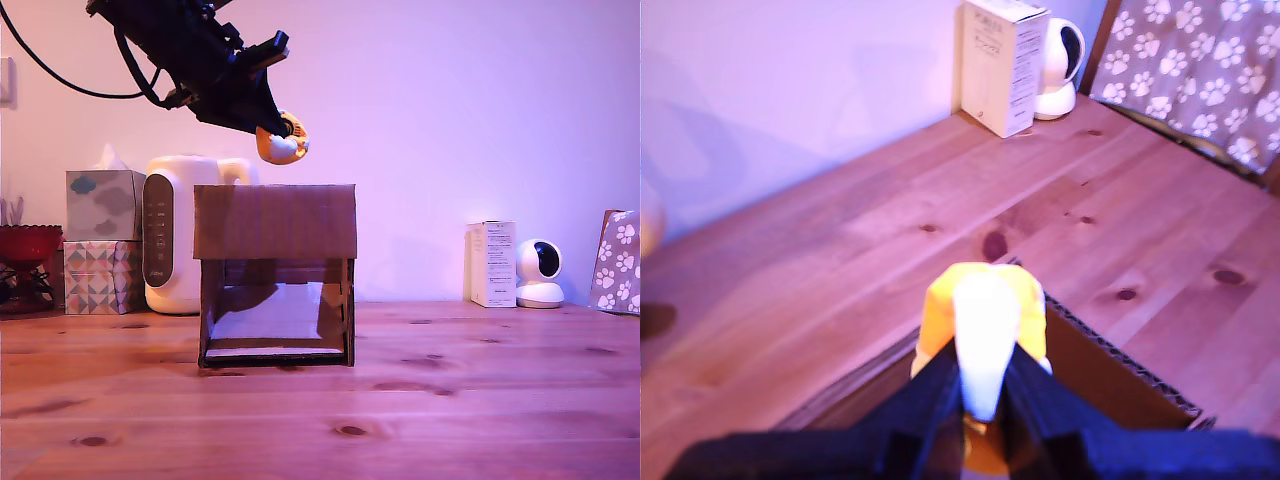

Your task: Drop the footbag into the cardboard dice tower

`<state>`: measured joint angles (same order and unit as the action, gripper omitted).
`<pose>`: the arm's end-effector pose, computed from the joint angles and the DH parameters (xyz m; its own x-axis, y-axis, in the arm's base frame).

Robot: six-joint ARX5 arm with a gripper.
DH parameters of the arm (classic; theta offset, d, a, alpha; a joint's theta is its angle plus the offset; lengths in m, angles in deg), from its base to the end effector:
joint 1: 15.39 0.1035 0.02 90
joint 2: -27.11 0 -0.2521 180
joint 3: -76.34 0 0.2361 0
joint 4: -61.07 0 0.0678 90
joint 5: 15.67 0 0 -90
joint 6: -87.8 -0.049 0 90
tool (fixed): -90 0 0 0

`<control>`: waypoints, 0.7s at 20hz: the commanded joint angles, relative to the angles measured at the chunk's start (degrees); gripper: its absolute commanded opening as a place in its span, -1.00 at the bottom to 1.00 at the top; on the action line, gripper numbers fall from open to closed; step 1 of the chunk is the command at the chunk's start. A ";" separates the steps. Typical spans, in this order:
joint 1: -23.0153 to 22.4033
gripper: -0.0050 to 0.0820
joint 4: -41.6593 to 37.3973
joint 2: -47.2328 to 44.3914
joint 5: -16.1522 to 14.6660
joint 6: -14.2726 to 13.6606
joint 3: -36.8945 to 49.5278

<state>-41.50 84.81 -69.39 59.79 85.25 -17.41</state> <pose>0.3425 -0.1816 0.2913 0.6674 -0.6067 -0.4318 0.6450 0.7608 -0.0721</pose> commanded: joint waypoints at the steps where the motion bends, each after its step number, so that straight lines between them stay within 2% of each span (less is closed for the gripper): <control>1: -0.09 -0.18 -0.61 -0.24 -0.17 -2.47 -0.72; 2: -0.11 0.27 -0.33 -0.24 -0.17 -2.45 -1.05; 3: -0.11 0.57 0.74 -0.22 -0.17 -2.45 -1.51; 4: -0.11 0.64 2.89 -0.11 0.00 -2.45 -2.19; 7: -0.28 0.61 12.41 -0.11 0.00 -2.40 -5.31; 8: -0.37 0.52 15.15 0.28 0.00 -2.40 -5.77; 9: -0.66 0.30 17.14 0.70 0.00 -2.40 -5.81; 10: -0.90 -0.05 19.08 1.25 -0.04 -2.36 -5.81; 12: -1.25 -0.95 23.21 2.49 -0.63 -2.32 -5.81; 13: -1.36 -0.88 24.87 3.15 -1.49 -2.14 -5.81; 14: -1.46 -0.93 26.27 3.74 -2.14 -1.99 -5.79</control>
<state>-42.78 110.69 -67.71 58.23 83.11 -23.99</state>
